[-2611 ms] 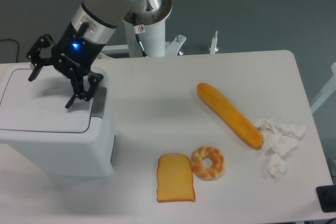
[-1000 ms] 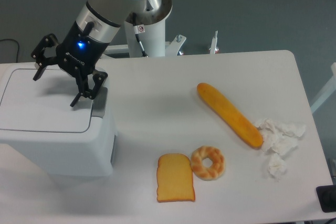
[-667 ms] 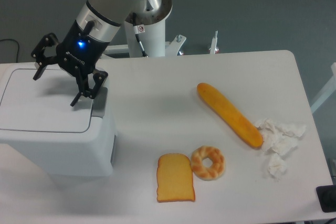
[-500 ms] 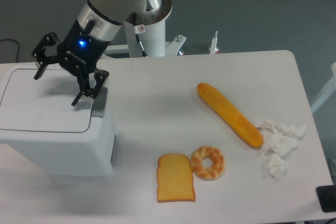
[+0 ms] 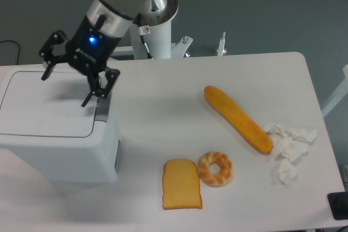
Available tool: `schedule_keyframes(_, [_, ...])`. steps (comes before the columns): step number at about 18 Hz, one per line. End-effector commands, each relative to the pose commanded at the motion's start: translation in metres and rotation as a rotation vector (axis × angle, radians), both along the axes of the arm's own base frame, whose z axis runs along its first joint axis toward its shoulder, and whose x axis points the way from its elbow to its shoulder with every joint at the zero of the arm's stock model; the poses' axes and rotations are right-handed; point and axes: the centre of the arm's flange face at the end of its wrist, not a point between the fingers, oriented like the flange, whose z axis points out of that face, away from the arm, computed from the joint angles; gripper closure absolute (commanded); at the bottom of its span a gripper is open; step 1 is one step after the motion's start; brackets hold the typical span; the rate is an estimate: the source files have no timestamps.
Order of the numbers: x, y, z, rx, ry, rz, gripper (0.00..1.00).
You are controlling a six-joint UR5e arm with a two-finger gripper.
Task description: Close the trash can
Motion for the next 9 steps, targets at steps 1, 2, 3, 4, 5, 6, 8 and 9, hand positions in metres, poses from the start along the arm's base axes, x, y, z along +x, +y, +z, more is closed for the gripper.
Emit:
schedule_keyframes(1, [-0.01,-0.006,0.004,0.016,-0.003,0.018,0.0])
schedule_keyframes(2, [-0.022,-0.013,0.007,0.03,-0.008,0.04,0.0])
schedule_keyframes(3, [-0.03,-0.019,0.011,0.036,0.0,0.058,0.0])
schedule_keyframes(4, [-0.036,-0.026,0.017,0.044,0.013,0.075,0.0])
schedule_keyframes(5, [-0.045,-0.033,0.022,0.051,0.026,0.095,0.0])
schedule_keyframes(6, [-0.055,-0.039,0.026,0.055,0.034,0.117,0.0])
schedule_keyframes(8, [-0.068,-0.047,0.034,0.061,0.051,0.144,0.0])
schedule_keyframes(9, [-0.075,-0.051,0.039,0.066,0.067,0.157,0.0])
